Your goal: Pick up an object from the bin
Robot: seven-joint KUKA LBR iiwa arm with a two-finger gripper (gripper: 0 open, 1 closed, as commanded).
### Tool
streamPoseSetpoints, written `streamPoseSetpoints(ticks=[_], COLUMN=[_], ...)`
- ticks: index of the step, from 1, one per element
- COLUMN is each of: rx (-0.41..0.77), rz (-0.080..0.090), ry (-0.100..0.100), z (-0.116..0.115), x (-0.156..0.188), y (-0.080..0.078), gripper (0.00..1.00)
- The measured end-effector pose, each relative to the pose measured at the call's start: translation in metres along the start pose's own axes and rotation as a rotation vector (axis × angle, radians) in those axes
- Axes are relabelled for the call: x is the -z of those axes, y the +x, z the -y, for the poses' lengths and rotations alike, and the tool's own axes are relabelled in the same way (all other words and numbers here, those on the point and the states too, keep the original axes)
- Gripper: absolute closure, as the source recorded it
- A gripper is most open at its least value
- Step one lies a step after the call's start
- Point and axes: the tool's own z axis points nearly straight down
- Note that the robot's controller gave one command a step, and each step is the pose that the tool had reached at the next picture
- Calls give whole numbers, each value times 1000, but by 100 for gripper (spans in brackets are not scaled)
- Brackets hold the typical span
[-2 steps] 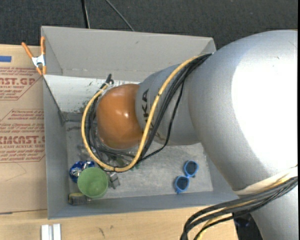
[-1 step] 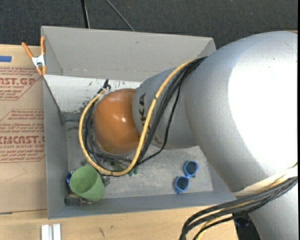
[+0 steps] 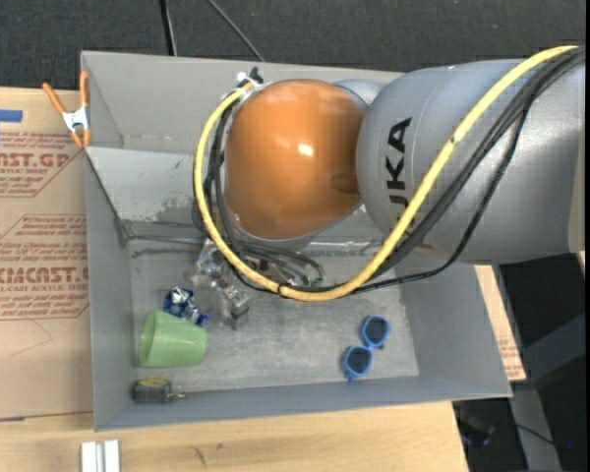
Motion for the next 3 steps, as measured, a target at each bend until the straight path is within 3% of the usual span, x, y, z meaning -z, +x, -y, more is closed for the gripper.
streamPoseSetpoints(ticks=[1, 2, 3], rx=[448, 242, 241], rz=[-7, -13, -9], ry=[-5, -6, -5], z=[-21, -28, -28], x=[-24, -88, -86], y=[-31, -16, -17], gripper=[100, 100, 0])
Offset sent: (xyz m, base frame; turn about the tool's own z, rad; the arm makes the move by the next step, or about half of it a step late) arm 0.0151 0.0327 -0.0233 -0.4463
